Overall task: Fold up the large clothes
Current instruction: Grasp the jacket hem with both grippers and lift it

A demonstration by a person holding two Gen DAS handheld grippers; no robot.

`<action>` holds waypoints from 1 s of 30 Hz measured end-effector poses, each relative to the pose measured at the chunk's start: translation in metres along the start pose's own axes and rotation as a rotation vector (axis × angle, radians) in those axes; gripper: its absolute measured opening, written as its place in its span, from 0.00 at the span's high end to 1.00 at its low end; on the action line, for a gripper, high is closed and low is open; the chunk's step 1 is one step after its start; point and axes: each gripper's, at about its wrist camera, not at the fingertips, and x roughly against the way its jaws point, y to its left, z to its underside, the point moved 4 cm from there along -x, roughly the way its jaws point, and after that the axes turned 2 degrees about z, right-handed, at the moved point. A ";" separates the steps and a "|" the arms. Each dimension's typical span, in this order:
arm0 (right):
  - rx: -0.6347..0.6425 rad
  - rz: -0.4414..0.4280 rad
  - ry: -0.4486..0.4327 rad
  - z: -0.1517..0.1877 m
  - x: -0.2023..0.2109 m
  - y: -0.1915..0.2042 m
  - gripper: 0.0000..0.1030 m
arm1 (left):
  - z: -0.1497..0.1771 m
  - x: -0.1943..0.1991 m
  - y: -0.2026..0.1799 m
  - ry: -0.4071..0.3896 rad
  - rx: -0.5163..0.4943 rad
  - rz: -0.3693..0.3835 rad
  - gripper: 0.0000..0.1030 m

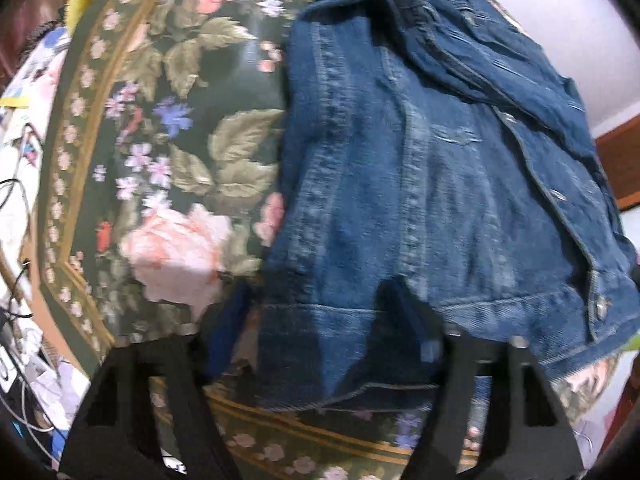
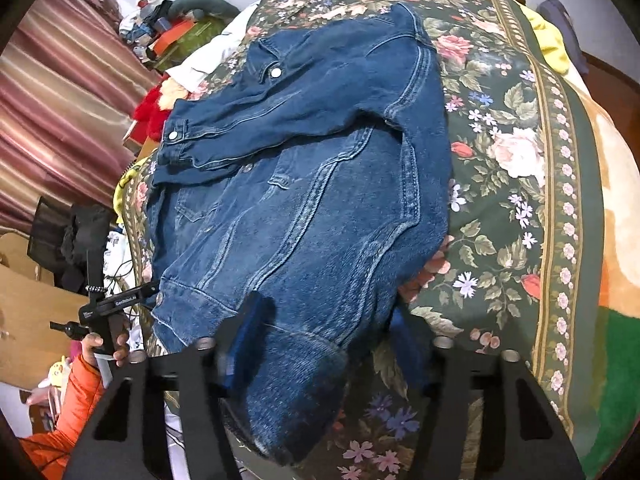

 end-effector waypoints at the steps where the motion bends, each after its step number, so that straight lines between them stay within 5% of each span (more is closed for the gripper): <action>1: 0.002 -0.002 -0.001 0.000 -0.001 0.001 0.56 | 0.001 0.000 -0.004 0.003 -0.005 0.001 0.45; 4: 0.016 -0.010 -0.001 -0.002 -0.001 0.002 0.68 | 0.001 0.001 -0.018 -0.012 -0.047 -0.029 0.54; 6: 0.005 -0.026 -0.004 -0.005 -0.003 0.003 0.74 | -0.001 0.006 -0.027 -0.035 -0.078 -0.066 0.73; 9: 0.000 -0.050 -0.016 -0.012 -0.003 0.005 0.80 | -0.005 0.023 -0.040 -0.089 -0.098 -0.044 0.79; 15: 0.029 -0.086 -0.102 -0.043 0.015 0.020 0.82 | -0.037 0.074 -0.076 -0.226 -0.156 0.011 0.80; 20: 0.063 -0.087 -0.188 -0.081 0.031 0.031 0.84 | -0.094 0.130 -0.094 -0.380 -0.177 0.095 0.80; 30: -0.080 -0.069 -0.347 -0.204 0.039 -0.003 0.86 | -0.230 0.143 -0.060 -0.494 0.029 0.152 0.81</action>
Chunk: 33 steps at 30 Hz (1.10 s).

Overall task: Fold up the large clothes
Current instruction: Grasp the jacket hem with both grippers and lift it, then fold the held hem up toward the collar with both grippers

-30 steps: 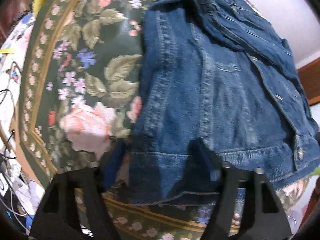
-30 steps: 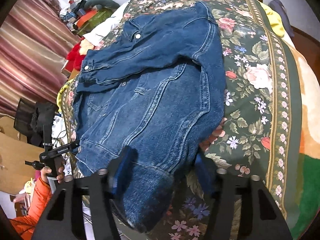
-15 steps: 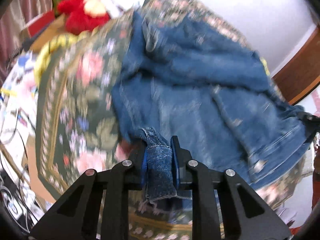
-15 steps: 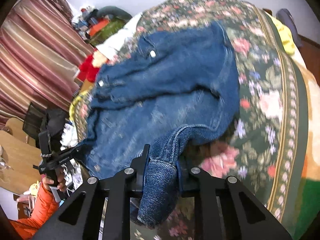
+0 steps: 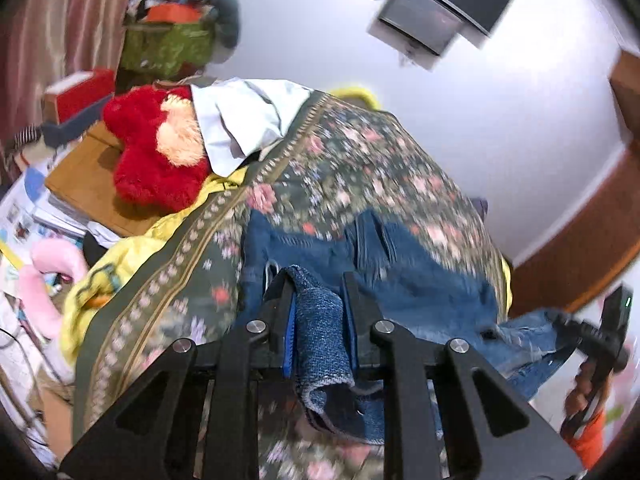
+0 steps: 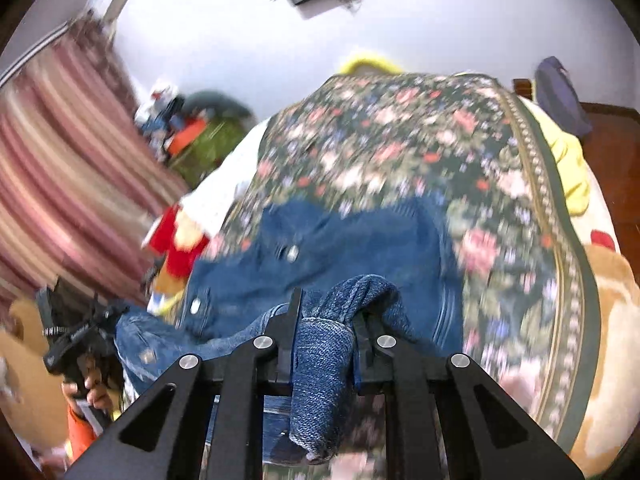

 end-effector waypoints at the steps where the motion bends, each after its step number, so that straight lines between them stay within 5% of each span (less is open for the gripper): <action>1: -0.012 0.002 -0.002 -0.008 -0.006 -0.005 0.86 | -0.005 -0.008 0.003 0.000 0.017 0.004 0.81; 9: -0.049 0.077 0.037 -0.056 -0.094 -0.028 0.86 | -0.027 -0.102 0.023 0.059 0.002 -0.151 0.81; 18: -0.069 0.117 0.136 -0.055 -0.168 -0.070 0.85 | -0.015 -0.176 0.053 0.153 -0.048 -0.264 0.79; 27: -0.073 0.023 0.175 -0.062 -0.149 -0.085 0.85 | -0.011 -0.190 0.056 0.209 -0.116 -0.343 0.78; 30: -0.055 0.223 0.071 -0.072 -0.117 -0.103 0.85 | -0.007 -0.184 0.050 0.208 -0.154 -0.349 0.77; 33: -0.054 0.229 0.074 -0.070 -0.086 -0.119 0.85 | -0.007 -0.164 0.036 0.199 -0.196 -0.351 0.66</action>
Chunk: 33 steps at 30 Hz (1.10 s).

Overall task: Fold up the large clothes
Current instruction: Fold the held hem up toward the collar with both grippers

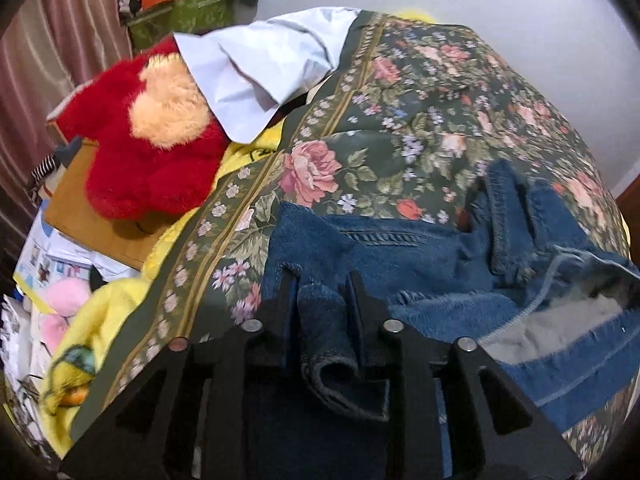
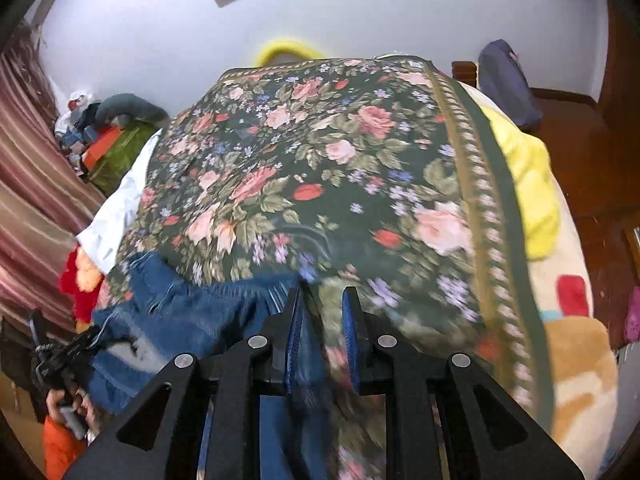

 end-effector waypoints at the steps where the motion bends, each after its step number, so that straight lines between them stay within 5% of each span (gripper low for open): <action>1: 0.018 -0.006 0.005 0.005 0.011 -0.004 0.85 | 0.000 0.011 -0.002 -0.015 -0.022 -0.022 0.59; 3: 0.079 0.021 -0.002 0.016 0.029 -0.003 0.85 | -0.002 0.034 -0.003 -0.062 -0.065 -0.058 0.42; 6: 0.161 0.052 -0.016 0.032 0.051 0.008 0.85 | -0.004 0.078 -0.007 -0.147 -0.122 -0.085 0.34; 13: 0.330 -0.013 -0.019 0.078 0.070 0.055 0.85 | 0.025 0.122 -0.033 -0.173 -0.296 -0.075 0.26; 25: 0.423 -0.076 0.121 0.134 0.006 0.113 0.85 | 0.090 0.033 -0.103 0.022 -0.399 0.025 0.25; 33: 0.589 0.001 0.089 0.137 -0.035 0.141 0.85 | 0.076 -0.018 -0.133 -0.008 -0.491 -0.073 0.25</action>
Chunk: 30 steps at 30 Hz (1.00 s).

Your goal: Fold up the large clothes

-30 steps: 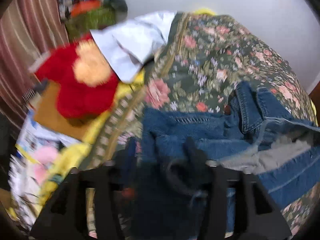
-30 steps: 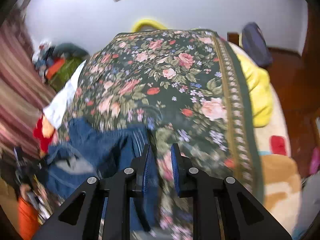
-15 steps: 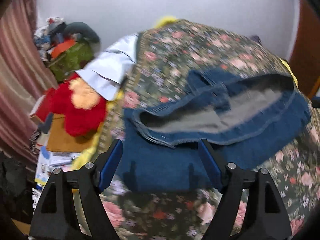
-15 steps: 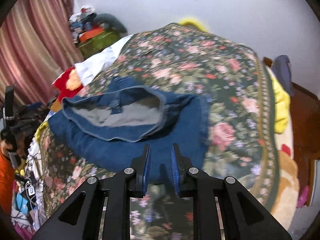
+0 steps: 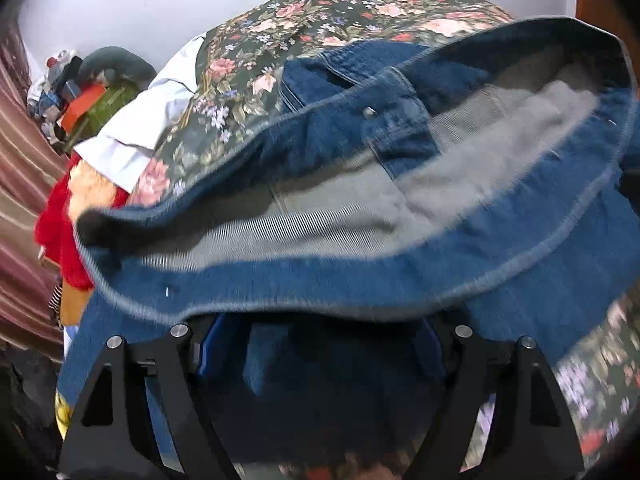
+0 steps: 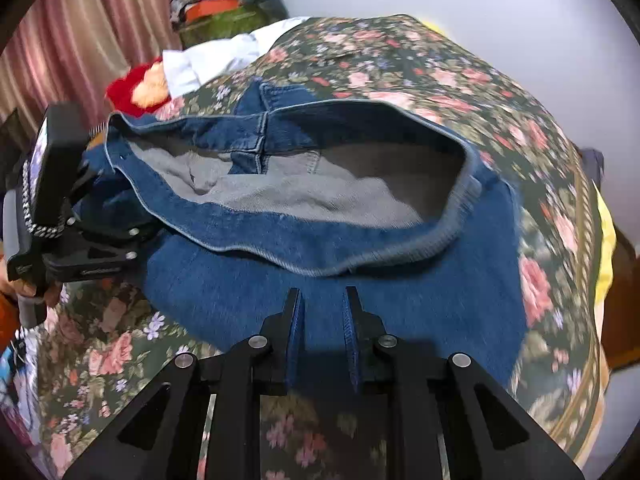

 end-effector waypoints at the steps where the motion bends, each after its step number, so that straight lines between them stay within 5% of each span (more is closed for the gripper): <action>1: 0.004 -0.007 0.007 -0.004 -0.006 0.001 0.85 | -0.005 -0.002 0.004 0.000 0.013 0.002 0.25; 5: 0.001 -0.024 0.015 -0.027 -0.024 -0.005 0.85 | -0.039 -0.002 0.034 -0.043 0.120 0.042 0.27; 11: -0.067 -0.071 -0.100 -0.084 -0.027 -0.026 0.85 | -0.084 -0.009 0.059 -0.035 0.241 0.131 0.29; 18: -0.133 0.030 -0.207 -0.140 -0.014 -0.047 0.85 | -0.111 -0.019 0.084 -0.024 0.377 0.124 0.33; 23: -0.141 0.017 -0.216 -0.142 0.009 -0.054 0.85 | -0.111 0.026 0.100 -0.103 0.305 0.057 0.32; 30: -0.094 -0.017 -0.136 -0.096 0.016 -0.042 0.85 | -0.065 0.064 0.124 -0.115 0.184 -0.031 0.13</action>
